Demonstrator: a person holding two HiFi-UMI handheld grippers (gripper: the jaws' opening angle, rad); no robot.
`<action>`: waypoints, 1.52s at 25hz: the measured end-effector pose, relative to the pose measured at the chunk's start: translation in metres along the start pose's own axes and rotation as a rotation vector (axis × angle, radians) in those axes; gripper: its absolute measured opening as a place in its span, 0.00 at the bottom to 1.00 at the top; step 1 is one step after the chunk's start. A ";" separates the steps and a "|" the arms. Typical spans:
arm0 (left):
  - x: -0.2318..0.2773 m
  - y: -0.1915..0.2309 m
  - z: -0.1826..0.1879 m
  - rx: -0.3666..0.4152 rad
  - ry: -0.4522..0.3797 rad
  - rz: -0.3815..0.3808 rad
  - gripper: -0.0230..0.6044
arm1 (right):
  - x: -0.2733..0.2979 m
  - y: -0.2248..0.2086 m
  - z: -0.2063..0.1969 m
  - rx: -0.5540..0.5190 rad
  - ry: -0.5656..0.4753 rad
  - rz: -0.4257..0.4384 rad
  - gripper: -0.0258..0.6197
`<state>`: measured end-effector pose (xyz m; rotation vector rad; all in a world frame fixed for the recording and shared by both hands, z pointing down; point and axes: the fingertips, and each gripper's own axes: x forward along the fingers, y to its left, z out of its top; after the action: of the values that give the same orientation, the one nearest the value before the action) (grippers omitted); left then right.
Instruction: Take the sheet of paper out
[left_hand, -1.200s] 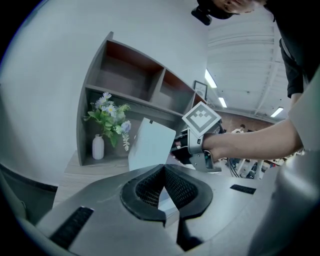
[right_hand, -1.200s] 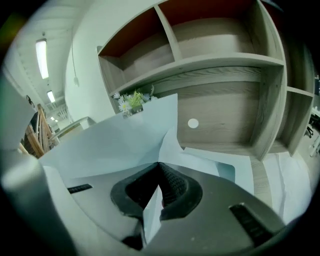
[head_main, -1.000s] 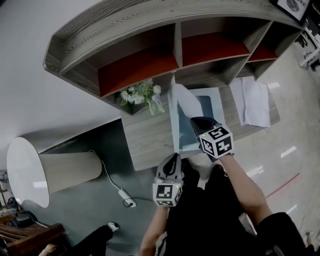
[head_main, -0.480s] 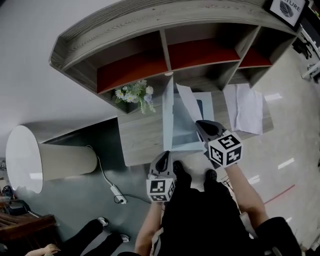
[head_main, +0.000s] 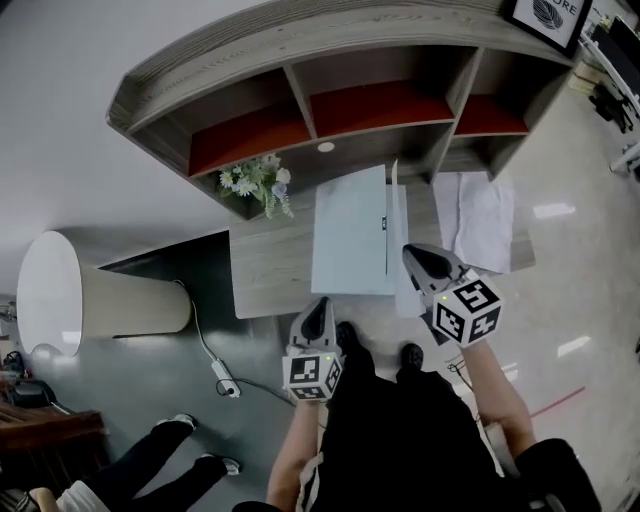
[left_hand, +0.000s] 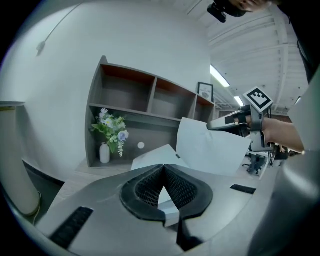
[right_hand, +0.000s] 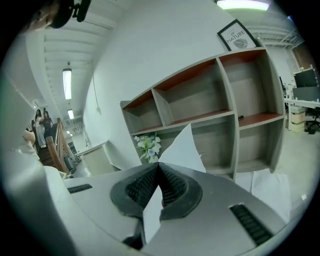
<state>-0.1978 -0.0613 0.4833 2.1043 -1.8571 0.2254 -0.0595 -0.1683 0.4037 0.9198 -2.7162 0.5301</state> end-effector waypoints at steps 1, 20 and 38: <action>-0.002 -0.006 0.002 -0.003 -0.006 0.005 0.06 | -0.009 -0.001 0.002 -0.004 -0.010 0.007 0.06; -0.045 -0.124 0.076 -0.075 -0.135 0.003 0.06 | -0.158 -0.006 0.036 -0.101 -0.190 0.154 0.06; -0.079 -0.150 0.143 -0.008 -0.195 -0.057 0.05 | -0.199 0.011 0.063 -0.203 -0.248 0.210 0.06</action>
<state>-0.0744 -0.0211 0.3030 2.2403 -1.8961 -0.0008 0.0827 -0.0788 0.2794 0.6939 -3.0406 0.1788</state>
